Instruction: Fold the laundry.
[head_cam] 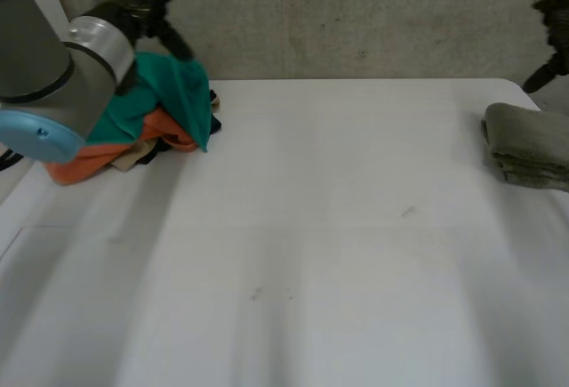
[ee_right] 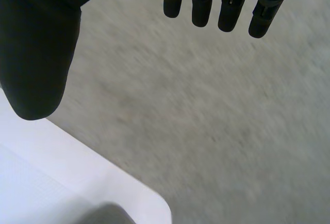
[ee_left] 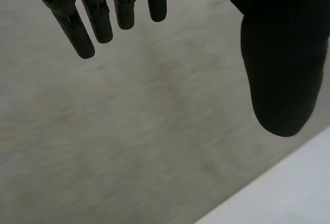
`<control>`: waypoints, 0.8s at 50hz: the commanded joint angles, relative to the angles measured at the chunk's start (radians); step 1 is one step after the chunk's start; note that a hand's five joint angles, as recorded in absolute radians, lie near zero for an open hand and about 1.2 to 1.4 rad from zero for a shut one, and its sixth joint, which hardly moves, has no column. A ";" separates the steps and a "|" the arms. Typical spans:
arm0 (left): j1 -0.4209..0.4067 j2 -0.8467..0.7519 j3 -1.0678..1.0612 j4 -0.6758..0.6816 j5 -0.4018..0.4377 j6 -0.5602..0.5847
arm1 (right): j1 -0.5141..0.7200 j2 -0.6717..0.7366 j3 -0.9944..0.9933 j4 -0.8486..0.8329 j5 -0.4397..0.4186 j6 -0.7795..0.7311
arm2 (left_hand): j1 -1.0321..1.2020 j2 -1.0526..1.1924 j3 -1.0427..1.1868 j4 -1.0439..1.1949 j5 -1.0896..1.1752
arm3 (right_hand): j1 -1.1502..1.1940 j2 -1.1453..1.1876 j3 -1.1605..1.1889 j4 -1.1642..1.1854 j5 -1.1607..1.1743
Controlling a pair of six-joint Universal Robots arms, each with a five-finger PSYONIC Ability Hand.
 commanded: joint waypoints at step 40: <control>0.216 -0.669 0.529 0.357 0.041 0.245 | 0.189 -0.462 0.929 -0.195 -0.105 -0.237 | 1.236 1.213 1.190 1.191 1.174 | -0.048 -0.040 -0.038 -0.041 -0.048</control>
